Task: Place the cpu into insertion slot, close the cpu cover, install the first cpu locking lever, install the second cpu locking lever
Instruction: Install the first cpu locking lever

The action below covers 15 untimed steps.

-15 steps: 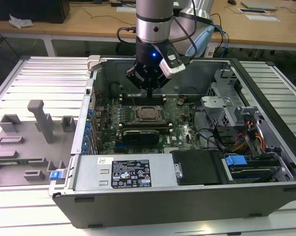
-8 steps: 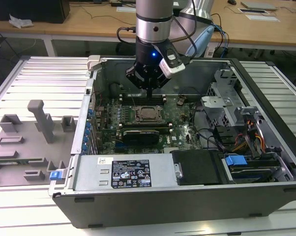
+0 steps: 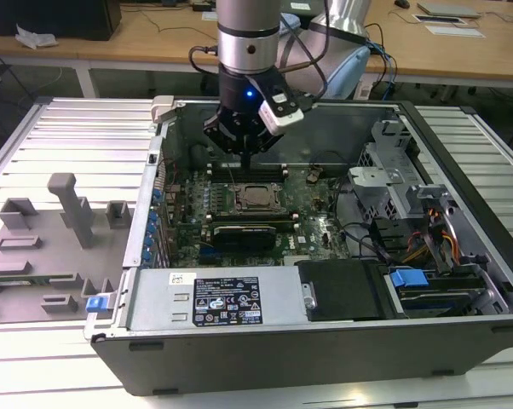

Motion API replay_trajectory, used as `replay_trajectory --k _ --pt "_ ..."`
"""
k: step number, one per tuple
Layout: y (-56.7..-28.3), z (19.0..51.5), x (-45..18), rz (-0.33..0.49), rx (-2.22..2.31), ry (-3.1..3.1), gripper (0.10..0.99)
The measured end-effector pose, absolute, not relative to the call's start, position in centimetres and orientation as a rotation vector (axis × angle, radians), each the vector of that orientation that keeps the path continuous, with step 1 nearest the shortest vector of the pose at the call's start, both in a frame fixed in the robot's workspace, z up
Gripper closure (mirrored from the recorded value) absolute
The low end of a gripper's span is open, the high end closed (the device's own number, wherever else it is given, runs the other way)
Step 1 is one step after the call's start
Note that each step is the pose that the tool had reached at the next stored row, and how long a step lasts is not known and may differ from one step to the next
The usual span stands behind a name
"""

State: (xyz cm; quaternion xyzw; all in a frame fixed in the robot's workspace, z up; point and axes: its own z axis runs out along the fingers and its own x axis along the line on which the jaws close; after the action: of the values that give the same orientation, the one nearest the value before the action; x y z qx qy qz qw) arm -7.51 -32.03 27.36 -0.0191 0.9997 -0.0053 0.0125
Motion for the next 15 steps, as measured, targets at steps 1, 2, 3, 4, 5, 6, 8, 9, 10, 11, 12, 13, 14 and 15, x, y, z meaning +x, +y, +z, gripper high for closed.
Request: replay_trajectory --k 1,2,3,4,5,6,8,9,10,11,12,13,14,15 --pt "-32.0 27.4 -8.0 -0.017 -0.059 3.115 0.980" --pt "-32.0 27.4 -8.3 -0.017 -0.059 3.115 0.980" --pt "-32.0 27.4 -8.6 -0.017 -0.059 3.115 0.980" --pt "-32.0 27.4 -9.0 -0.017 -0.059 3.114 0.980" --pt "-32.0 27.3 -9.2 -0.017 -0.059 3.114 0.980" --pt "-32.0 27.3 -9.4 -0.017 -0.059 3.113 0.980" --pt "-31.9 27.1 -11.1 0.028 -0.058 3.096 0.980" --pt "-31.9 27.1 -11.8 0.110 -0.056 3.085 0.980" --pt "-31.9 27.1 -11.9 0.139 -0.055 3.082 0.980" --pt "-31.9 27.1 -11.9 0.163 -0.055 3.079 0.980" --pt "-31.9 27.1 -12.0 0.184 -0.054 3.077 0.980" --pt "-31.9 27.1 -12.0 0.220 -0.053 3.072 0.980" --pt "-31.9 27.1 -12.1 0.242 -0.052 3.069 0.980" --pt "-31.9 27.1 -12.1 0.267 -0.052 3.065 0.980"
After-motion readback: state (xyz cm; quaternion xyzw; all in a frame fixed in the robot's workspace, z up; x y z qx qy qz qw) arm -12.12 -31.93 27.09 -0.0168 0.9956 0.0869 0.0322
